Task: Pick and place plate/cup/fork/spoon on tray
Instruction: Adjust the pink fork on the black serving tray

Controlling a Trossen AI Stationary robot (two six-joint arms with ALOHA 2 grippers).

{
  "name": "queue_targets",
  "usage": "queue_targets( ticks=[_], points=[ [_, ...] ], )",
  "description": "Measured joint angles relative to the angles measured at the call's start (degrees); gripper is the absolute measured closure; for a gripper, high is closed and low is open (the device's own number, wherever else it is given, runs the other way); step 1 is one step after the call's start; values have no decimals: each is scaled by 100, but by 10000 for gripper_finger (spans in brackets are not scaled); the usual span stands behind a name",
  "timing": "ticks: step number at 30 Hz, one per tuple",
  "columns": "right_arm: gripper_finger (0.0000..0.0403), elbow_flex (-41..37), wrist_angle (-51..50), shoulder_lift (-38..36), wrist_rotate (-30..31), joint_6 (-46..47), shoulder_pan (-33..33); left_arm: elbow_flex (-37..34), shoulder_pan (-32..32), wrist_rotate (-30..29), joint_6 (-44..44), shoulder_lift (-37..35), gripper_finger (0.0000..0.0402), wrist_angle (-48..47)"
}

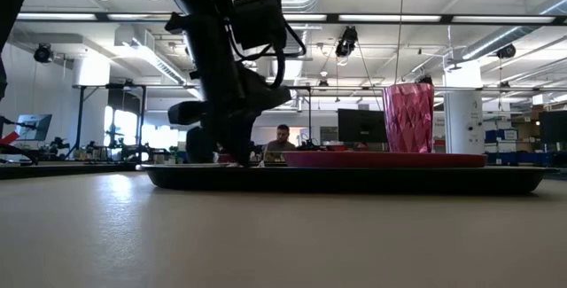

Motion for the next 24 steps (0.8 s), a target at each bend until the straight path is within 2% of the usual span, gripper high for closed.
queue_targets(
  ticks=[7, 15, 19, 24],
  points=[
    [394, 0, 0, 0, 0, 7, 2, 0, 0, -27, 147, 0, 401, 50],
    [394, 0, 0, 0, 0, 15, 2, -2, 81, -392, 352, 0, 401, 20],
    [394, 0, -1, 0, 0, 15, 1, -13, 131, -410, 359, 88, 401, 43],
    [394, 0, 4, 0, 0, 17, 0, -13, 127, -226, 481, 338, 402, 547]
  ],
)
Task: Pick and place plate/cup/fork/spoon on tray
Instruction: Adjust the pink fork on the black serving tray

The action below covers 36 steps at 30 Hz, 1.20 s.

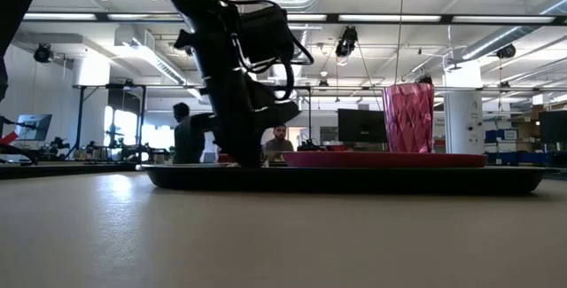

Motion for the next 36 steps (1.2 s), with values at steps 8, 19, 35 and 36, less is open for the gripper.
queue_targets(
  ticks=[8, 19, 35, 36],
  points=[
    [394, 0, -33, 0, 0, 66, 0, 96, -22, 56, 8, 124, 401, 148],
    [394, 0, -47, 0, 0, 48, 2, 401, -26, -96, 226, -76, 401, 176],
    [394, 0, -50, 0, 0, 66, 2, 391, -40, -139, 280, -76, 401, -94],
    [394, 0, -52, 0, 0, 66, 2, 394, -48, -139, 281, -76, 401, -29]
  ],
)
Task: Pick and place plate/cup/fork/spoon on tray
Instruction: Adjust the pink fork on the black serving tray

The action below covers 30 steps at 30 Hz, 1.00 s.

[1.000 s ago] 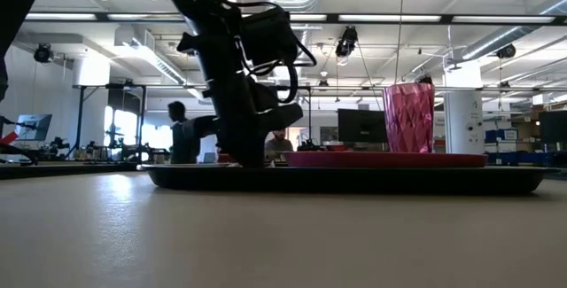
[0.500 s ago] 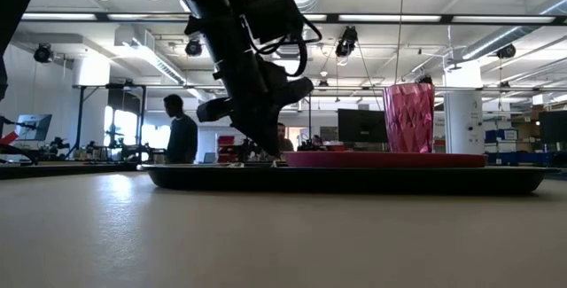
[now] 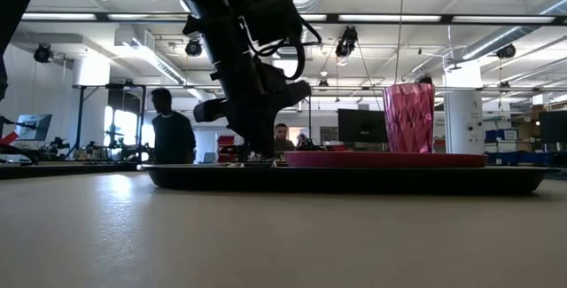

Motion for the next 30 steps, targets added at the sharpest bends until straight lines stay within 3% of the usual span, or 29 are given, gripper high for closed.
queue_targets(
  ticks=[24, 30],
  points=[
    [394, 0, 7, 0, 1, -23, -1, -9, -2, 234, -1, 225, 401, 382],
    [394, 8, 11, 0, 2, -22, 0, -13, 0, 150, 4, 227, 401, -230]
  ],
)
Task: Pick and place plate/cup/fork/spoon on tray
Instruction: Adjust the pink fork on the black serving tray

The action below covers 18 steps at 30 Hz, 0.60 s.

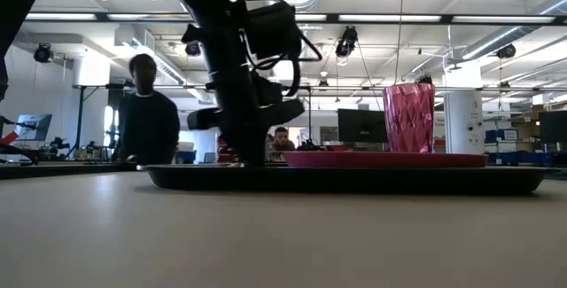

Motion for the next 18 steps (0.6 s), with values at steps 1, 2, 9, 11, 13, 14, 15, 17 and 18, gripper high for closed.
queue_targets(
  ticks=[1, 2, 9, 11, 13, 14, 15, 17, 18],
  points=[
    [394, 8, 0, 0, 0, 0, 0, -3, 0, -4, -4, 0, 401, -165],
    [394, 14, 7, 0, -1, -1, 0, -5, 0, -6, -8, 2, 401, -286],
    [394, 23, -9, 0, 0, 0, 0, 57, -1, -7, -10, 0, 401, -265],
    [394, 23, -9, 0, 0, -1, -2, 122, -2, -13, -8, -4, 401, -250],
    [394, 23, -11, 0, 0, 0, 0, 169, -2, -102, -6, -9, 401, -310],
    [394, 23, -11, 0, 0, -1, 0, 183, -2, -161, -6, -9, 401, -346],
    [394, 23, -11, 0, 0, -1, 0, 194, -2, -223, 2, -19, 401, -393],
    [394, 25, -17, 0, -2, 0, 0, 205, -2, -313, 12, -50, 401, -569],
    [394, 25, -25, 0, 0, 0, 0, 205, 0, -372, 8, -88, 401, -689]
  ],
)
